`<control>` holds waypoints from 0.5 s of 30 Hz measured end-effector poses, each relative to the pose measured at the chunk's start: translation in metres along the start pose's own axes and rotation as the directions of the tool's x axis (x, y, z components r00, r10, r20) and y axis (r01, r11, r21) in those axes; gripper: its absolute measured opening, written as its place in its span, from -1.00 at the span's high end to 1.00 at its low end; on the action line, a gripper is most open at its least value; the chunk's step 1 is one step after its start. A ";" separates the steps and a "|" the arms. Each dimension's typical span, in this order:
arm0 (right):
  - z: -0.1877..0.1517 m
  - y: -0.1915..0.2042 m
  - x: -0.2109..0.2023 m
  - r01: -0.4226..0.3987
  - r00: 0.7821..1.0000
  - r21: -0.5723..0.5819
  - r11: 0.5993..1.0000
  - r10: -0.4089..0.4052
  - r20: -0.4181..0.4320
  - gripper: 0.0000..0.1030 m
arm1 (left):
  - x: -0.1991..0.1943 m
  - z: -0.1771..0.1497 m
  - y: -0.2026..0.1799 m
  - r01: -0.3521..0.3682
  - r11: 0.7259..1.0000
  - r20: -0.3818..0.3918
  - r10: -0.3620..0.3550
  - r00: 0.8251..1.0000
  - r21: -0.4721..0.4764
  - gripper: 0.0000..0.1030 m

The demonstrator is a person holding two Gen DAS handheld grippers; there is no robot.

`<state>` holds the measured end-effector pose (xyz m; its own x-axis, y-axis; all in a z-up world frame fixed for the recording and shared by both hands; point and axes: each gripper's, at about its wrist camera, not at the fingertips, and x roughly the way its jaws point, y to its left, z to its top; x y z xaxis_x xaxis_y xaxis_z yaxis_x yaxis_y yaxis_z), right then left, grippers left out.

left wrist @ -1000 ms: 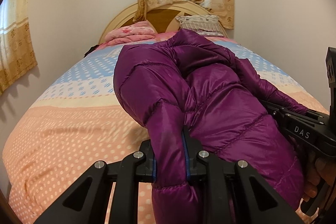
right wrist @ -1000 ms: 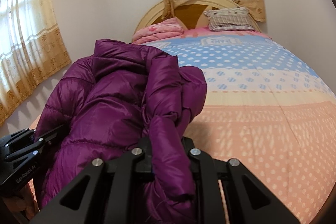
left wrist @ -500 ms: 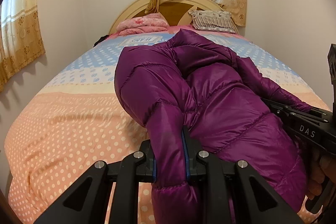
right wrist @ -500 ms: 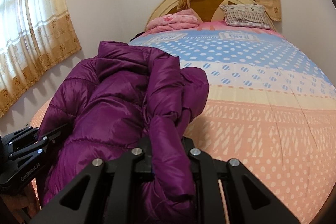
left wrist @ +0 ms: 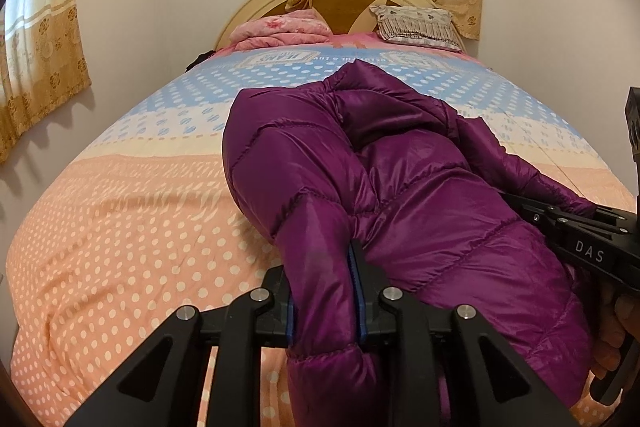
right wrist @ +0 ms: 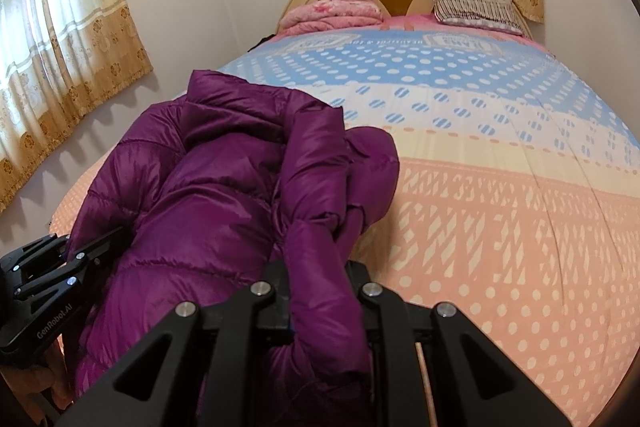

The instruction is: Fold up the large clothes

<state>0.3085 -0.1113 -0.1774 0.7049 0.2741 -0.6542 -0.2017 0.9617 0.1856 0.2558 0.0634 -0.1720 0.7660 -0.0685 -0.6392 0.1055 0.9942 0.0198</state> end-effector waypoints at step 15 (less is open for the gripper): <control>-0.011 0.004 0.018 -0.011 0.999 0.032 0.999 0.013 -0.048 0.61 | 0.020 -0.020 0.011 -0.065 0.997 -0.028 0.064 0.998 -0.034 -0.33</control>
<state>0.3132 -0.1023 -0.1961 0.6687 0.2859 -0.6863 -0.1876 0.9581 0.2164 0.2596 0.0750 -0.1996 0.7528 -0.0024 -0.6582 0.0340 0.9988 0.0353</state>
